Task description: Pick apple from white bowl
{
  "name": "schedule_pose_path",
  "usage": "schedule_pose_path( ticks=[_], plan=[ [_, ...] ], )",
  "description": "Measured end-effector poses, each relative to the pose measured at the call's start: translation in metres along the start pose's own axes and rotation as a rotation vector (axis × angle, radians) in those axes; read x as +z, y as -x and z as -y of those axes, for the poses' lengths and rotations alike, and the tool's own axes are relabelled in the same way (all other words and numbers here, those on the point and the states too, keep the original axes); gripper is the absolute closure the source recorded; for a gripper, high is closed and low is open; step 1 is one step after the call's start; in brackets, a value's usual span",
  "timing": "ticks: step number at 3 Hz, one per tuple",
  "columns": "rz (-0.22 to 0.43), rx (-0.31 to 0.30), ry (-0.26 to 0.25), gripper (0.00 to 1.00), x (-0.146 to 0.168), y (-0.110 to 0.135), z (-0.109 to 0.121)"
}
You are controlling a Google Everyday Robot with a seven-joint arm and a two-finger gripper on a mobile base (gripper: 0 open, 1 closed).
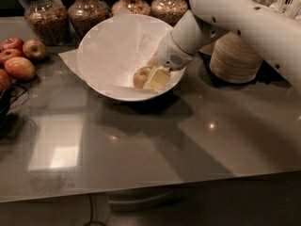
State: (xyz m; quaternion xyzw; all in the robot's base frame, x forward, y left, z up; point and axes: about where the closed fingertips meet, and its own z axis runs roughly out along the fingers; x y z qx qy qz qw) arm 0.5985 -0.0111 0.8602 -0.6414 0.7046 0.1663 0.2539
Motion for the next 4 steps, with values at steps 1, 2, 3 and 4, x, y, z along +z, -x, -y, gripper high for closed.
schedule_pose_path(
  ticks=[1, 2, 3, 4],
  plan=[
    [0.000, 0.000, 0.000, 0.52, 0.0000, 0.0000, 0.0000],
    [0.000, 0.000, 0.000, 0.75, 0.0001, 0.0000, 0.0000],
    [0.000, 0.000, 0.000, 1.00, 0.0001, 0.0001, -0.0001],
    [0.002, -0.003, 0.002, 1.00, -0.0003, 0.0010, -0.0003]
  ],
)
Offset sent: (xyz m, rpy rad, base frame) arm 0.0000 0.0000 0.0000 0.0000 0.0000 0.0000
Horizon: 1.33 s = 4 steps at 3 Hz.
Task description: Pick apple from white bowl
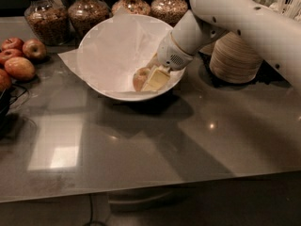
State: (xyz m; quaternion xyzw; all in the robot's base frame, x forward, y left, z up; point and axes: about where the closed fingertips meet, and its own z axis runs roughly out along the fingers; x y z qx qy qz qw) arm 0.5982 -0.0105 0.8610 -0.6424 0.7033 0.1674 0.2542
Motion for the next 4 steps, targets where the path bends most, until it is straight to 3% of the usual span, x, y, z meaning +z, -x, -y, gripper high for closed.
schedule_pose_path(
  ticks=[3, 4],
  plan=[
    [0.089, -0.030, -0.046, 1.00, -0.037, 0.017, 0.003],
    [0.139, -0.068, -0.065, 1.00, -0.069, 0.030, -0.002]
  ],
)
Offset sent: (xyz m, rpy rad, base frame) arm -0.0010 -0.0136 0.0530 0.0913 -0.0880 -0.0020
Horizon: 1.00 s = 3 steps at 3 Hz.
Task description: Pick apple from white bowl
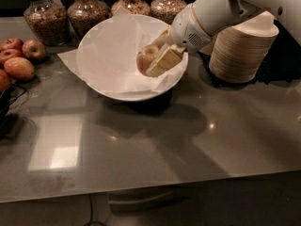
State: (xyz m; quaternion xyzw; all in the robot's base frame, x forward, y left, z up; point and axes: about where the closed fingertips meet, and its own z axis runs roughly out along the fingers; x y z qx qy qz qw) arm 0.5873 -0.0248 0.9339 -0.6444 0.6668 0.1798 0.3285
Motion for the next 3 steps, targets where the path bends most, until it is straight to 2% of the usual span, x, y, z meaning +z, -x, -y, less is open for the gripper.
schedule_pose_path(
  ticks=[1, 2, 3],
  plan=[
    [0.047, -0.094, -0.011, 1.00, -0.045, 0.033, -0.016],
    [0.078, -0.167, -0.006, 1.00, -0.075, 0.054, -0.045],
    [0.117, -0.184, 0.027, 1.00, -0.084, 0.054, -0.079]
  ],
)
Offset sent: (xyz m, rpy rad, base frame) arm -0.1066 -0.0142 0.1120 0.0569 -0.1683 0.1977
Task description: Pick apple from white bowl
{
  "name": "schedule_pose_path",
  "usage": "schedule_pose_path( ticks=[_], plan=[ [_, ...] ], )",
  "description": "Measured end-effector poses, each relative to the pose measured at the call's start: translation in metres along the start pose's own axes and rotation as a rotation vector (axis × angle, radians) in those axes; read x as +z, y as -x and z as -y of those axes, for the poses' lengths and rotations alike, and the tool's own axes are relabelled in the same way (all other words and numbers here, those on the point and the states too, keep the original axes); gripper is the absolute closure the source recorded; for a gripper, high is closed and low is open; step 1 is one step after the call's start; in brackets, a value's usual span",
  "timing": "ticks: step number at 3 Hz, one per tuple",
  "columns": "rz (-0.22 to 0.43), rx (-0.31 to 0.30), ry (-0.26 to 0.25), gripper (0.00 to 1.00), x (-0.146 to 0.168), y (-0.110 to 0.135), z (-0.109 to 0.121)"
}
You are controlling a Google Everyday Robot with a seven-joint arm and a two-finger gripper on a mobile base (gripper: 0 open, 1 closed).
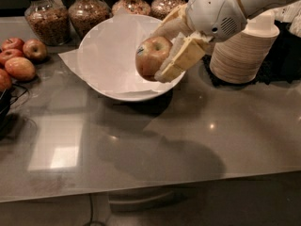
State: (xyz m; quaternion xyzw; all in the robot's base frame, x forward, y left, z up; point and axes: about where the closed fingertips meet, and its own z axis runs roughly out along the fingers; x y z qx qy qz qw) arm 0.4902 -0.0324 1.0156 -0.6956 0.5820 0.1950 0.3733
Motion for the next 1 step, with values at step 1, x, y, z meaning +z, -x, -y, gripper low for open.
schedule_pose_path(
  ticks=[1],
  plan=[
    [0.000, 0.000, 0.000, 1.00, 0.0000, 0.0000, 0.0000]
  ],
)
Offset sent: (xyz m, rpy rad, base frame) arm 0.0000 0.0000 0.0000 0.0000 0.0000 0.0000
